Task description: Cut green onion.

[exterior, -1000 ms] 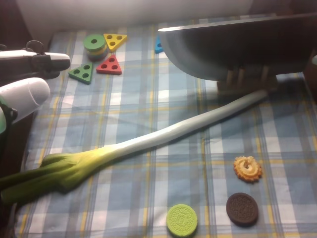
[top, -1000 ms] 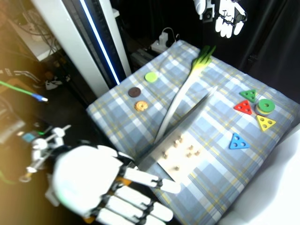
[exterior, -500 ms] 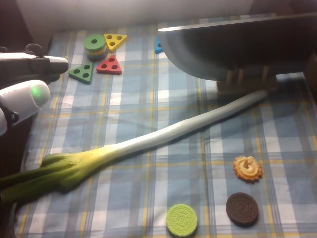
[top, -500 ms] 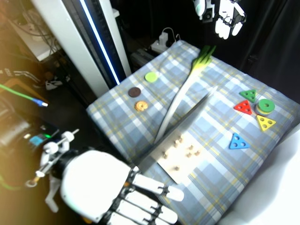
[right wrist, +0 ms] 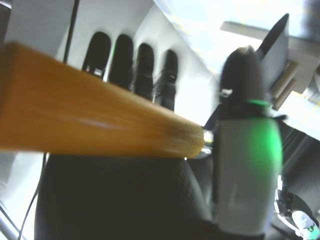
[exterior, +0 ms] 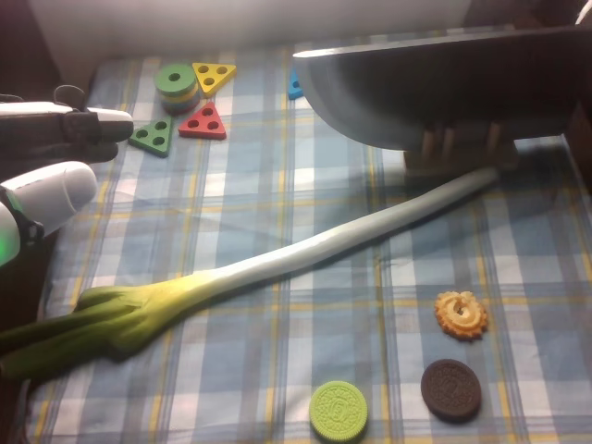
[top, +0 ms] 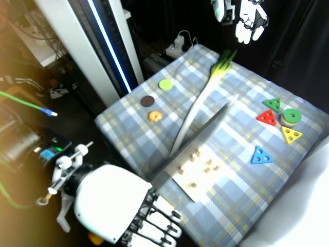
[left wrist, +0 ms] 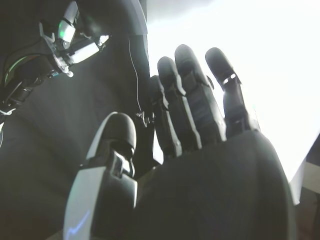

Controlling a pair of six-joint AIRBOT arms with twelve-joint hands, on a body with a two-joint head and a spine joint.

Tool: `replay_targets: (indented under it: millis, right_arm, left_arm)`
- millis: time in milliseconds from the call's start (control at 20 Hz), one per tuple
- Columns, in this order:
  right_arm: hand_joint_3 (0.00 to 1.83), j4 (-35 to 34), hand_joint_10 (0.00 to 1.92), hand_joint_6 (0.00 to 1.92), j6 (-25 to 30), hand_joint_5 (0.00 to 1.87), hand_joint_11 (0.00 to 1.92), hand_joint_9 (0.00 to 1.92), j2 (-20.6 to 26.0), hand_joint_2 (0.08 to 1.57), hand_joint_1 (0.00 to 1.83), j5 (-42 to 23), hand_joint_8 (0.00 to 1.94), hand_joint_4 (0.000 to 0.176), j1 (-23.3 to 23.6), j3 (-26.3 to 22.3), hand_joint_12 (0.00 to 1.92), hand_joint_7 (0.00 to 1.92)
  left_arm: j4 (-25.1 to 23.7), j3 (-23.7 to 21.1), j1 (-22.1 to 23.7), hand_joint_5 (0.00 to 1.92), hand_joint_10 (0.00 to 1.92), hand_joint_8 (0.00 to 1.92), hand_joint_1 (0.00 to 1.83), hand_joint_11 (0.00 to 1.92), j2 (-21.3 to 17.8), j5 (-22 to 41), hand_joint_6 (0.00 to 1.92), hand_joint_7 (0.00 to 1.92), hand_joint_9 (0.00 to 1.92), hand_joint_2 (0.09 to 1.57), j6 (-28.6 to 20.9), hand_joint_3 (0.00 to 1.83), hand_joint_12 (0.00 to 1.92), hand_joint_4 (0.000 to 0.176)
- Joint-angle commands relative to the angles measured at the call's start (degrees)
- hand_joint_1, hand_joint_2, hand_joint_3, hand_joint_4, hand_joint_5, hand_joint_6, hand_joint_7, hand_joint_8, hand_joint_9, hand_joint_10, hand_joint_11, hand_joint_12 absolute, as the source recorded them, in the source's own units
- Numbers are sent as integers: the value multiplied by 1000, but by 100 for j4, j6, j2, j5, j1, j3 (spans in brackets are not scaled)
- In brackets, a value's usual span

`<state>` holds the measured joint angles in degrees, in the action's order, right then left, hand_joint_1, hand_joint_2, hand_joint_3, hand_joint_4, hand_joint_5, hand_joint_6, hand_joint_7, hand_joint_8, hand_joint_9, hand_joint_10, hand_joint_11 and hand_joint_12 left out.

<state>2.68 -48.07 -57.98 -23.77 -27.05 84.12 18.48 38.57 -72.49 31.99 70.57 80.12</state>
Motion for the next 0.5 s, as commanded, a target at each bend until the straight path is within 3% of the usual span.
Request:
replay_targets:
  millis: [0,50,100,150,200,300,350,400,450]
  right_arm:
    - [5,-53,437,837,-7,969,560,1085,46,1137,1227,-659,1210,0,80,-29,1374,940]
    - [8,-53,323,1169,-7,829,707,1134,46,1203,1111,-695,568,0,80,-54,1128,1026]
    - [3,-55,183,1327,-7,741,837,1185,46,1253,1067,-728,226,0,80,-72,890,1112]
    - [7,-56,109,601,-7,812,941,1237,47,1374,814,-766,92,0,80,-91,792,1162]
    - [2,-57,62,245,-7,921,1004,1278,47,1417,720,-813,36,0,80,-117,753,1200]
    - [0,-57,94,69,-7,1014,984,1401,48,1461,545,-867,25,0,80,-159,1057,1291]
    - [13,-59,1039,777,-7,848,1021,1241,50,1498,340,-886,860,0,80,-181,1531,1163]
    - [11,-61,1745,1596,-7,675,1237,1242,50,1515,150,-895,1705,0,80,-194,1843,1098]
    - [7,-62,1886,1856,-7,622,1334,1249,50,1542,98,-895,1894,44,80,-203,1905,1062]
  left_arm:
    - [10,17,44,618,0,0,329,66,23,674,0,677,636,1433,-30,2,1087,59]
    - [12,17,44,624,0,1,330,58,25,674,3,679,633,1434,-30,2,1083,52]
    - [14,17,44,630,0,1,332,60,28,674,5,678,632,1434,-30,2,1085,46]
    - [16,15,44,636,2,1,317,54,29,674,2,680,642,1432,-30,0,1126,42]
    - [17,15,44,640,4,1,305,54,34,674,2,684,648,1432,-30,0,1138,45]
    - [17,18,44,640,12,3,308,89,41,674,1,692,669,1424,-30,0,1159,58]
    - [18,18,44,638,7,1,311,78,40,674,0,692,663,1419,-30,0,1179,54]
    - [19,17,44,631,3,0,295,75,40,674,0,686,658,1417,-30,0,1201,58]
    - [21,15,44,632,5,0,294,84,40,676,1,684,662,1415,-30,0,1209,59]
